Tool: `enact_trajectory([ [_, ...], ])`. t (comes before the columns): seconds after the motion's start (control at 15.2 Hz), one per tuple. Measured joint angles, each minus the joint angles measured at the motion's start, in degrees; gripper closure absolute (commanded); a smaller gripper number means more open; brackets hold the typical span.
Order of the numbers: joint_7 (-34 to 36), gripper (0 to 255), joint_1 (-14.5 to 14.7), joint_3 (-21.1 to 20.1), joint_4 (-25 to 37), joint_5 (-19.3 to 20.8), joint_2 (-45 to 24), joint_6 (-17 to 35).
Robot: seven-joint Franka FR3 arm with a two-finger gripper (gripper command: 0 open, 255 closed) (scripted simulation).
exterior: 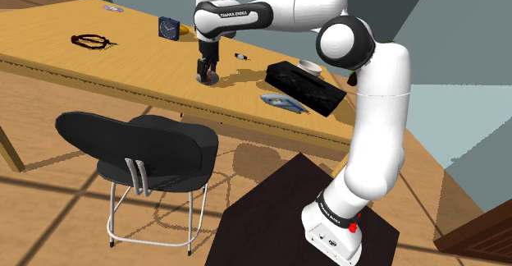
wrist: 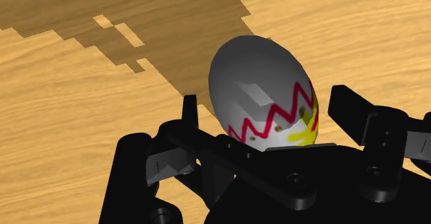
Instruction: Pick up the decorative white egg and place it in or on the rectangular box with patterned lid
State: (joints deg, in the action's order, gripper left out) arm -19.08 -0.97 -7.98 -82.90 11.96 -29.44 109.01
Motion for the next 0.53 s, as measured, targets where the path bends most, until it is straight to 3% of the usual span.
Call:
enact_trajectory([
  [0.46,0.1,0,0.0,0.0,-0.6,0.1,-0.2,0.8],
  [0.53,0.1,255,0.0,0.0,-0.6,0.1,-0.2,0.8],
])
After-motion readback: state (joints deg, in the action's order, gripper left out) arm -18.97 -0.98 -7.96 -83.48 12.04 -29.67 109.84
